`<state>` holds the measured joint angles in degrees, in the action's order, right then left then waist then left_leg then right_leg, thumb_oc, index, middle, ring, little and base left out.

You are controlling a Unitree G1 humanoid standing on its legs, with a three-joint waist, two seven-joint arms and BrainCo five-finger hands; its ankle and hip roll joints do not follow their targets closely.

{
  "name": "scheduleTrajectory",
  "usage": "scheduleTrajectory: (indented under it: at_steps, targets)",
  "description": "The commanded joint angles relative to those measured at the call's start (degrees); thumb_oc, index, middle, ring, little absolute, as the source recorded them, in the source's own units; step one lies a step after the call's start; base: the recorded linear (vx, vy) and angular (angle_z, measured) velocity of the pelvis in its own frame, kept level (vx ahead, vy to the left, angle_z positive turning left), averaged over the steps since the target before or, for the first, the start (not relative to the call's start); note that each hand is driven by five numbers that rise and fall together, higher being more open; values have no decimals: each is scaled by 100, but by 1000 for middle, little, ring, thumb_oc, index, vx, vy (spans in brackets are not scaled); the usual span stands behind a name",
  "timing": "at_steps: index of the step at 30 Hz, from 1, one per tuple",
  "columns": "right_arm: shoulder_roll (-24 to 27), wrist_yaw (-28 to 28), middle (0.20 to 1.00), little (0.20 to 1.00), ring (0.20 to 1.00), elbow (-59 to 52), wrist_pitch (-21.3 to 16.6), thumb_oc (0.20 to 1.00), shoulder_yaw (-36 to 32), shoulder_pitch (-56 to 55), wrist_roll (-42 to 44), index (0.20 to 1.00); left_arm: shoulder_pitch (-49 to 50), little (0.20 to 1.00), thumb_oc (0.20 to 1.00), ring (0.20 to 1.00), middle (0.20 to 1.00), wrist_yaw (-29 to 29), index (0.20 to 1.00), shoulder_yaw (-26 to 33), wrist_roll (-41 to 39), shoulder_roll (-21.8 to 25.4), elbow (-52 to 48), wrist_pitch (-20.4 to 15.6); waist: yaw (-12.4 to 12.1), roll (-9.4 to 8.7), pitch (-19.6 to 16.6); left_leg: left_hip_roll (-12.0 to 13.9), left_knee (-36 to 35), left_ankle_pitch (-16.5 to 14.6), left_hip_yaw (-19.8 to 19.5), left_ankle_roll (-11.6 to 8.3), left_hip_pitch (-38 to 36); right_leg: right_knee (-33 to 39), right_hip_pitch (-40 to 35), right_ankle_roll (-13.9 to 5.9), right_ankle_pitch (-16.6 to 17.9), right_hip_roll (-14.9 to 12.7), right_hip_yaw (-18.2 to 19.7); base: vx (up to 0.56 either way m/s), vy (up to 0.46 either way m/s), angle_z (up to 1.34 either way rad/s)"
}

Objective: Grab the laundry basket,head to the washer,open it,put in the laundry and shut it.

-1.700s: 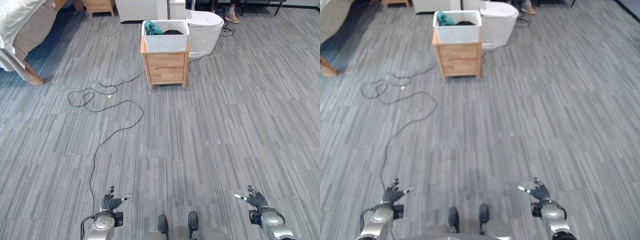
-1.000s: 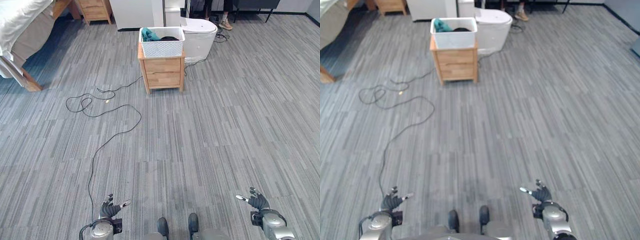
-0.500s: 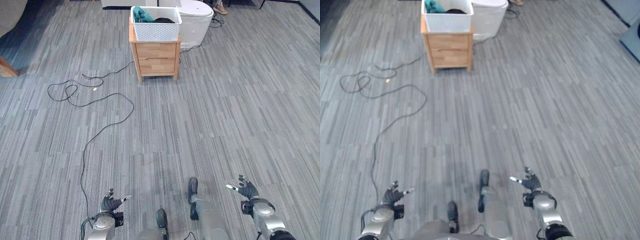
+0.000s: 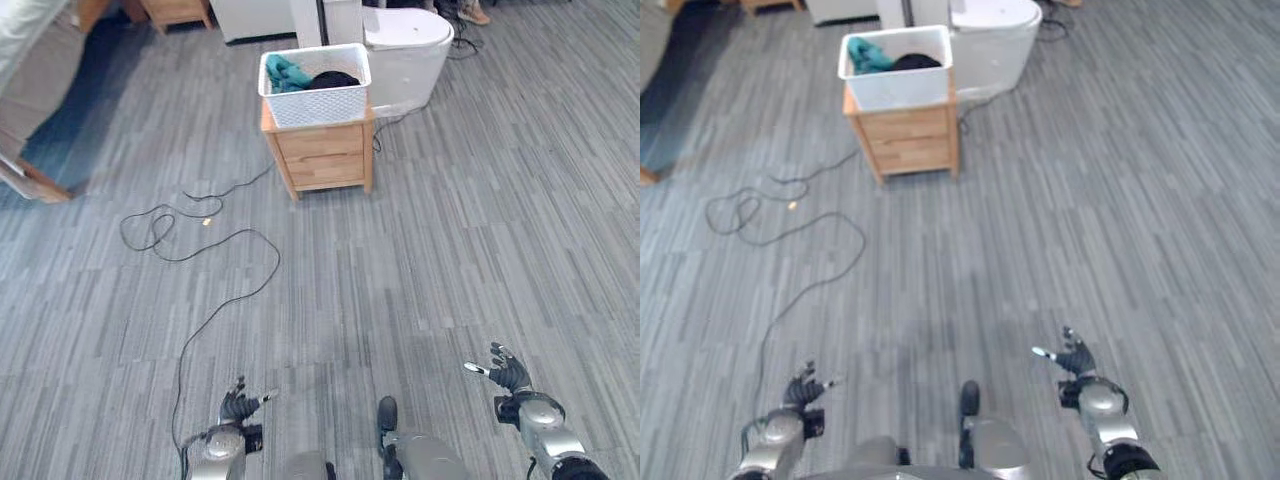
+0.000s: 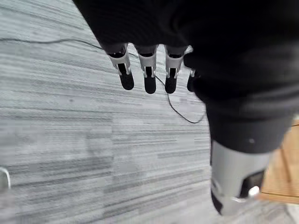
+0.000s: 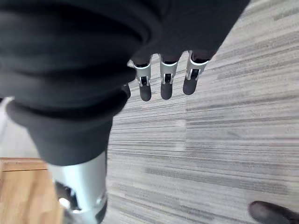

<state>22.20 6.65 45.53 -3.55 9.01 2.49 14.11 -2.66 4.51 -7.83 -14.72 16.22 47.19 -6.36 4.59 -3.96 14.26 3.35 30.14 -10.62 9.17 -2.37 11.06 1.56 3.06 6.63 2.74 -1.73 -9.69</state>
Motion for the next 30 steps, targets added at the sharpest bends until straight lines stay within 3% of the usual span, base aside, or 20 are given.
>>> scheduleTrajectory:
  at_steps: [1,3,4,8,9,13,14,15,16,19,22,24,25,26,27,28,30]
  targets:
    - [152,64,1000,1000,1000,-194,-181,1000,-55,-69,109,1000,339,1000,1000,1000,1000,-8,1000,-75,213,189,-299,-55,-8,91,4,-192,-1476,478,53,63,-60,-162,-85,-994,-640,-162,-38,390,-5,22]
    - [122,88,1000,1000,1000,-104,-178,1000,-33,-60,93,1000,367,1000,1000,1000,1000,-3,1000,-37,216,198,-297,-43,-129,139,18,-211,-2203,1113,64,-81,186,-9,-384,-1027,-701,-40,37,322,14,-36]
    - [107,102,1000,1000,1000,-94,-169,1000,-25,-57,79,1000,382,1000,1000,1000,1000,-8,1000,-17,205,200,-290,-35,-189,163,13,-195,-2441,1288,105,-123,263,23,-497,-1030,-740,3,78,349,35,-59]
    - [58,118,1000,1000,1000,-18,-122,1000,3,-71,-24,1000,434,1000,1000,1000,1000,-1,1000,36,192,205,-157,0,-350,197,-50,-26,-2738,1612,426,-165,488,14,-977,-1057,-1017,62,252,409,110,-56]
    - [29,77,1000,1000,1000,-26,-113,1000,18,-76,-74,1000,498,1000,1000,1000,1000,-5,1000,99,163,179,-124,-1,-391,242,-124,5,-2775,1571,432,-126,387,-1,-1067,-1085,-1087,72,322,453,184,-42]
    - [-92,18,1000,1000,1000,-165,-106,1000,79,-83,-213,1000,648,1000,1000,1000,1000,-9,1000,180,230,211,-163,11,-463,94,-312,-44,-2250,1261,553,58,331,-241,-1242,-1262,-1187,-319,450,447,239,-42]
    - [-135,7,1000,1000,1000,-256,-107,1000,114,-17,-228,1000,626,1000,1000,1000,1000,3,1000,182,233,271,-223,24,-499,30,-318,-93,-2149,1062,622,189,250,-783,-1047,-1368,-1059,-458,521,335,211,-47]
    - [-135,7,1000,1000,1000,-257,-106,1000,114,-17,-228,1000,626,1000,1000,1000,1000,3,1000,182,233,271,-224,24,-503,29,-319,-93,-2149,1061,626,190,251,-788,-1042,-1369,-1061,-460,525,341,241,-48]
    - [-169,24,1000,1000,1000,-342,-145,1000,143,71,-209,1000,571,1000,1000,1000,1000,46,1000,199,209,317,-266,7,-491,12,-281,-173,-2200,909,699,300,75,-1377,-739,-1505,-792,-503,560,159,117,-30]
    - [-187,4,1000,1000,1000,-410,-145,1000,169,119,-204,1000,531,1000,1000,1000,1000,60,1000,191,192,342,-296,1,-435,62,-211,-240,-2326,804,696,367,-232,-1766,-285,-1511,-572,-495,522,169,112,-2]
    - [-153,-9,1000,1000,1000,-499,-130,1000,195,119,-220,1000,492,1000,1000,1000,1000,60,1000,147,228,371,-287,-4,-276,188,-98,-264,-2536,673,599,373,-645,-1634,332,-1395,-538,-432,231,212,87,25]
    - [-150,-9,1000,1000,1000,-502,-129,1000,196,117,-220,1000,493,1000,1000,1000,1000,60,1000,147,228,368,-287,-5,-254,188,-74,-272,-2531,659,577,374,-672,-1652,300,-1399,-563,-442,210,237,35,28]
    - [-162,-3,1000,1000,1000,-507,-112,1000,191,83,-191,1000,443,1000,1000,1000,1000,70,1000,138,261,347,-220,21,-122,211,64,-365,-2632,405,403,364,-1068,-1143,741,-1437,-451,-459,38,272,13,63]
    - [-157,-3,1000,1000,1000,-511,-111,1000,191,87,-192,1000,436,1000,1000,1000,1000,71,1000,140,262,342,-218,20,-99,207,105,-361,-2619,467,423,382,-1054,-1108,724,-1401,-376,-465,-16,420,13,59]
    - [-171,-8,1000,1000,1000,-497,-99,1000,190,76,-191,1000,415,1000,1000,1000,1000,73,1000,147,275,333,-188,27,-84,208,102,-382,-2649,346,353,351,-1177,-920,812,-1483,-378,-475,-32,257,-55,59]
    - [-198,-16,1000,1000,1000,-473,-78,1000,186,68,-214,1000,388,1000,1000,1000,1000,79,1000,158,291,308,-162,10,-14,157,149,-457,-2683,323,308,345,-1311,-519,1073,-1521,-141,-489,-172,396,-57,48]
    - [-197,-22,1000,1000,1000,-465,-69,1000,181,52,-231,1000,386,1000,1000,1000,1000,77,1000,173,306,296,-147,11,11,171,186,-453,-2680,250,250,329,-1418,-373,1098,-1558,-86,-479,-248,295,-66,42]
